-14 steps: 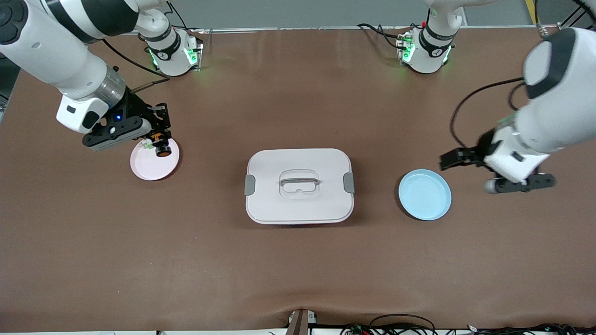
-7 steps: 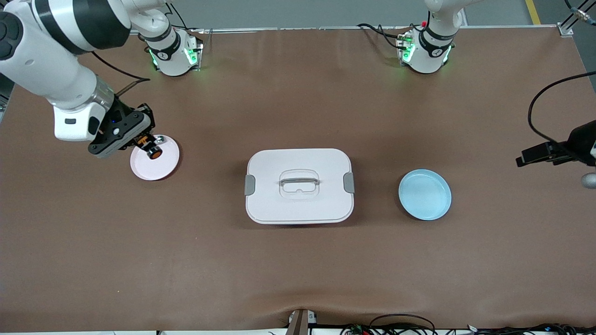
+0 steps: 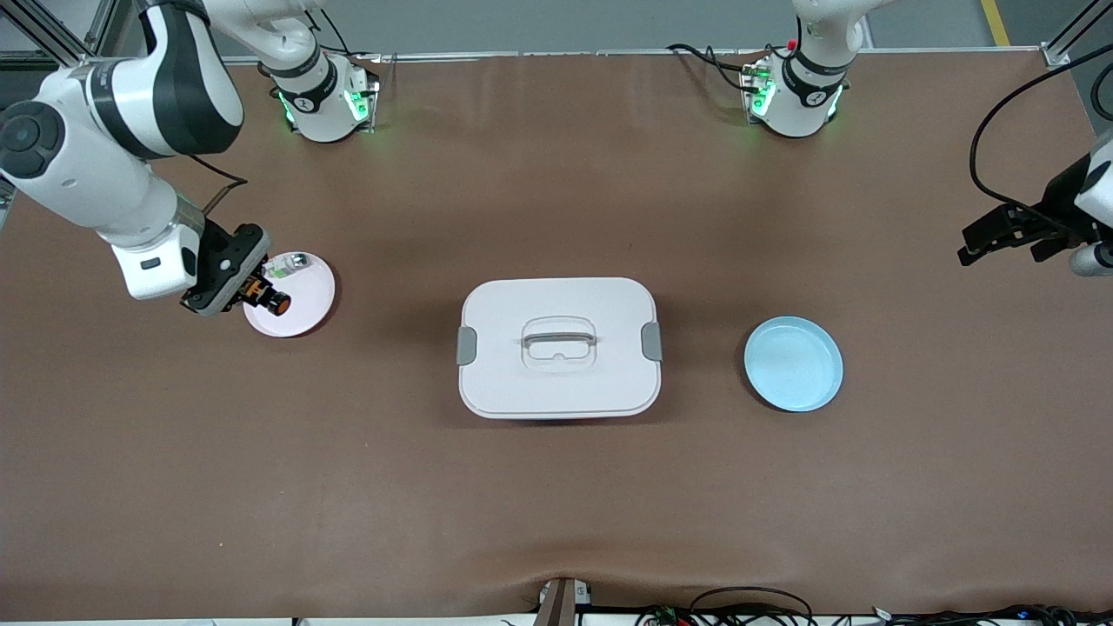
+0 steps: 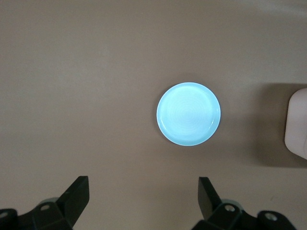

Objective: Transfer orange switch to right arm and place
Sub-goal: 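Carry the switch with the right gripper over the white plate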

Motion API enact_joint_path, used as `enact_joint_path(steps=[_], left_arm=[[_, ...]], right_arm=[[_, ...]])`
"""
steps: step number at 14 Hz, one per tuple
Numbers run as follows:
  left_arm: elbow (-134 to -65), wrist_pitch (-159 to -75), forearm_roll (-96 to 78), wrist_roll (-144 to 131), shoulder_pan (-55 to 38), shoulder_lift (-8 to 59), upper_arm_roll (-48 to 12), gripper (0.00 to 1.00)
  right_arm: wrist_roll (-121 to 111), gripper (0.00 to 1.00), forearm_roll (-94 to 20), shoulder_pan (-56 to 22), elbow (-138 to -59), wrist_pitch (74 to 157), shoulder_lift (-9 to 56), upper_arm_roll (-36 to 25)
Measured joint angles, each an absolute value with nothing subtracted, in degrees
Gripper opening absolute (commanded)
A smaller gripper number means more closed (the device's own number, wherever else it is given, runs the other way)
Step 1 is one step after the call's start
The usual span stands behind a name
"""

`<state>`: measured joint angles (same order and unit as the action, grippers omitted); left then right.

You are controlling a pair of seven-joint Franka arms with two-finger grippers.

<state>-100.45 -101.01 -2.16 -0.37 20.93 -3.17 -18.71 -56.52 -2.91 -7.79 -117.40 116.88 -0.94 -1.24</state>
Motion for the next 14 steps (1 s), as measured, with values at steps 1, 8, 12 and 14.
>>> enact_joint_path(steps=[1, 8, 12, 14], left_arm=[[-100.53, -101.19, -2.16, -0.37, 20.93, -3.25, -18.72, 1.00], [-100.52, -101.67, -2.15, -0.21, 1.43, -3.30, -1.93, 1.00], [-100.38, -101.73, -2.15, -0.21, -0.01, -3.52, 0.12, 1.00], [-99.17, -101.32, -2.15, -0.21, -0.02, -3.71, 0.12, 1.00]], right_arm=[[-57.23, 0.00, -2.90, -7.63, -118.31, 117.47, -1.06, -1.24], [-68.57, 0.00, -2.86, -5.86, -132.59, 134.36, -4.48, -1.23], [-75.28, 0.00, -2.86, -4.16, -140.27, 143.59, -4.95, -1.21], [-78.48, 0.00, -2.87, -2.90, -142.81, 145.93, -4.95, -1.22]])
